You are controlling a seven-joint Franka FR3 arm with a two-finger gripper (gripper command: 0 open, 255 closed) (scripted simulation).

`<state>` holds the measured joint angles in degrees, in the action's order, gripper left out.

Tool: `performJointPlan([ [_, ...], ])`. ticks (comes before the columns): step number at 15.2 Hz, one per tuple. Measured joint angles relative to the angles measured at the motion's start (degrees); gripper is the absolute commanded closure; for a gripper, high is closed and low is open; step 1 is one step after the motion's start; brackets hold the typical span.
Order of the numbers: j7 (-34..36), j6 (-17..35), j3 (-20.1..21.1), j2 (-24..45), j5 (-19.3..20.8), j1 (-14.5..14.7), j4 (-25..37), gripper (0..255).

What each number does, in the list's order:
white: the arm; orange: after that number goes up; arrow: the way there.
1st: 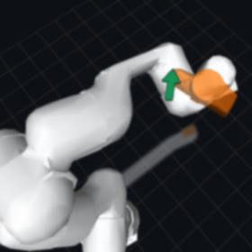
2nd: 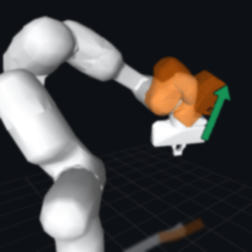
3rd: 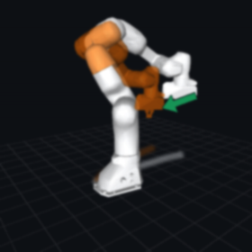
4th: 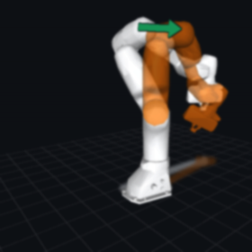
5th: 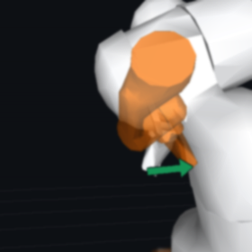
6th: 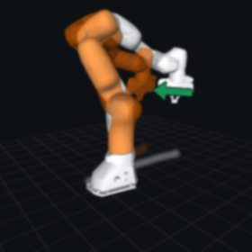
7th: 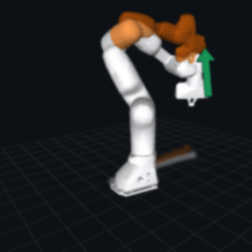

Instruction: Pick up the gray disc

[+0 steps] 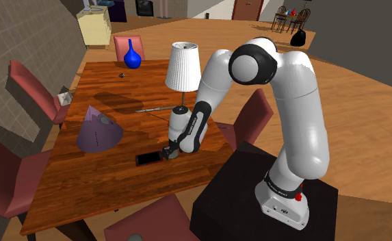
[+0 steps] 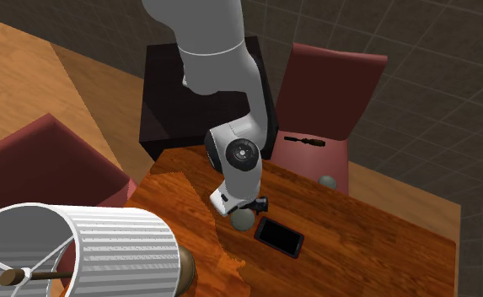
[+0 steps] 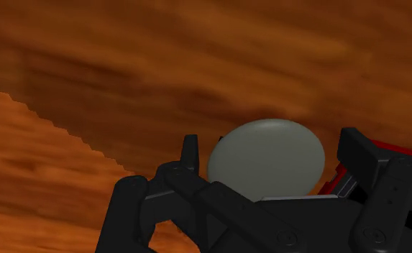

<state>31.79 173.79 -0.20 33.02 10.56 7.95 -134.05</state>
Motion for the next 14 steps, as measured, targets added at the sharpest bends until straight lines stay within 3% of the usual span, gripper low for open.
performJointPlan([
  [14, -0.30, -1.44, 0.49, -2.31, -0.15, -0.53, -0.87, 255],
])
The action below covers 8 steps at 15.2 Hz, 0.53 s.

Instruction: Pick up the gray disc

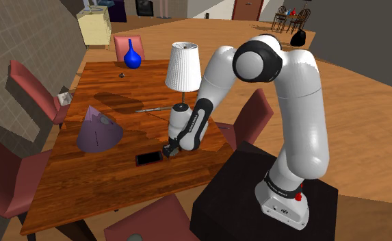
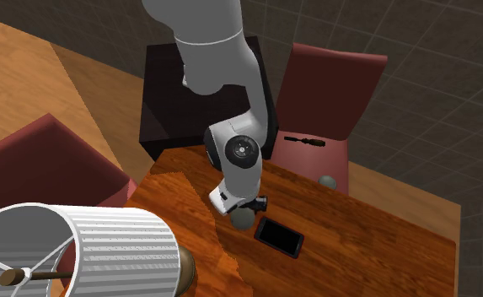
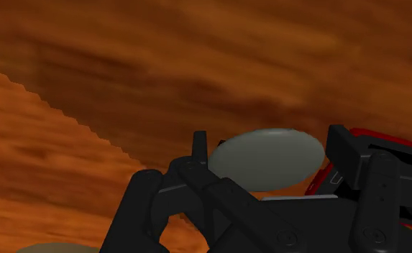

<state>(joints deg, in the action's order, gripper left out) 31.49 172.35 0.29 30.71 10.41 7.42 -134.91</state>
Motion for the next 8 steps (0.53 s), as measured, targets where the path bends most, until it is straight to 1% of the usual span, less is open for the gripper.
performJointPlan([
  [8, -0.86, -4.70, 1.61, -6.70, -0.89, -1.25, -2.04, 255],
])
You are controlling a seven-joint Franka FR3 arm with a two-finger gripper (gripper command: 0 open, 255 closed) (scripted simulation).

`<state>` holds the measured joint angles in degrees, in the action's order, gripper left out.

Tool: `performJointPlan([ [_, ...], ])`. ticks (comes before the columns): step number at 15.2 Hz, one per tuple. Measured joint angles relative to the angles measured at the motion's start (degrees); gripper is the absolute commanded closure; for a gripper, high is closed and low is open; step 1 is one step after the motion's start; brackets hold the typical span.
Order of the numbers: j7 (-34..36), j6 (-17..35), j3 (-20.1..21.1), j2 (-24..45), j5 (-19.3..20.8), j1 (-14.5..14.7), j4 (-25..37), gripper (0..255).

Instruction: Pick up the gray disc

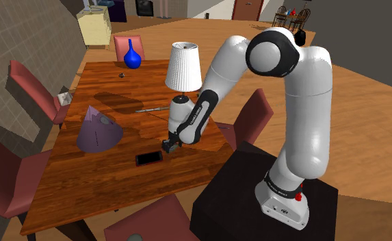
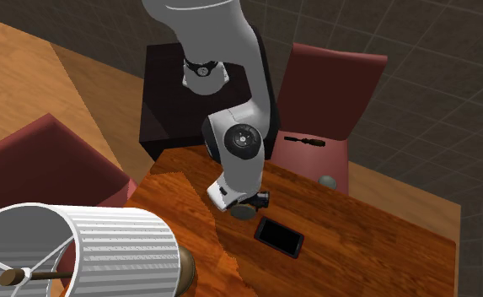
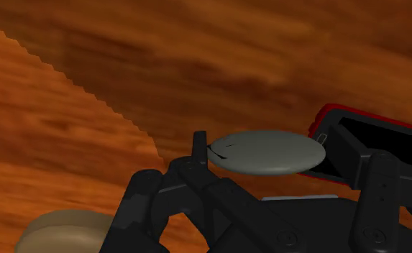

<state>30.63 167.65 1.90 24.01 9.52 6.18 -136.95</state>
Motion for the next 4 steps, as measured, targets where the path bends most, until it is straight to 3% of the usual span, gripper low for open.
performJointPlan([
  [4, -0.57, -2.42, 0.81, -2.97, -0.66, -0.60, -0.56, 255],
])
